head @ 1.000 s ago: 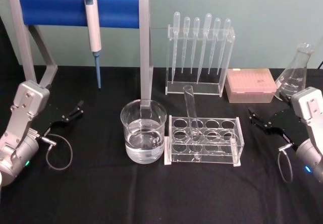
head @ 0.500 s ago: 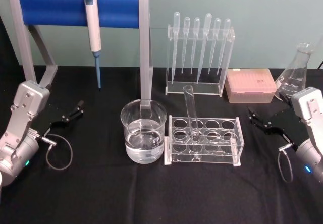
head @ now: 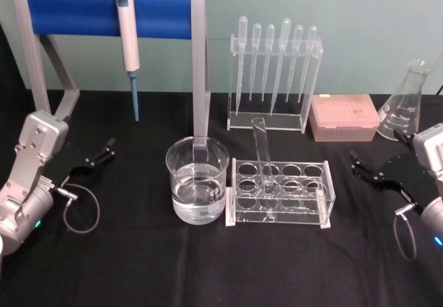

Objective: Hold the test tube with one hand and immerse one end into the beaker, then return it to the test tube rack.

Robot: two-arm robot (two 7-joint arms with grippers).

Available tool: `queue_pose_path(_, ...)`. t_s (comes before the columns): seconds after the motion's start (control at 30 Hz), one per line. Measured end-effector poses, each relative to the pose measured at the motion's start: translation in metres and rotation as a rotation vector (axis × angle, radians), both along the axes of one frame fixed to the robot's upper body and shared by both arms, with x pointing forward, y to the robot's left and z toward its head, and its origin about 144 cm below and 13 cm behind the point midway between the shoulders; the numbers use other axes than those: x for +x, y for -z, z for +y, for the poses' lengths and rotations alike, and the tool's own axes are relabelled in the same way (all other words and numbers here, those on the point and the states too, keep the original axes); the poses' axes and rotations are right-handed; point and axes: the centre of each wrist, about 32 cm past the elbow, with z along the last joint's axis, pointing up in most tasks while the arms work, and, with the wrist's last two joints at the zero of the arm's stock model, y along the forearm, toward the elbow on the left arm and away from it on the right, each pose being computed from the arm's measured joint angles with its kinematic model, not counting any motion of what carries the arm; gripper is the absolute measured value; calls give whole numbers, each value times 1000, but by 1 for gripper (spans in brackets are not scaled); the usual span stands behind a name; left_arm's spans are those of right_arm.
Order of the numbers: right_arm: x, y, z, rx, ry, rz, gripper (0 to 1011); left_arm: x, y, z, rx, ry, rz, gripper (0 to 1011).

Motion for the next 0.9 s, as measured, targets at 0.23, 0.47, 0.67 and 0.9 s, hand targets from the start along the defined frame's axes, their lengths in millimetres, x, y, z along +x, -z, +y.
queue_pose_path(0.23,-23,-25,3,12,-77,19,1002,0,0,0,0,0,0,1000)
queue_pose_path(0.47,-26,-47,20,43,-261,70,1002,0,0,0,0,0,0,1000)
queue_pose_path(0.67,-11,-54,42,62,-363,99,1002,0,0,0,0,0,0,1000)
queue_pose_path(0.9,8,-54,65,143,-428,156,1002,0,0,0,0,0,0,1000)
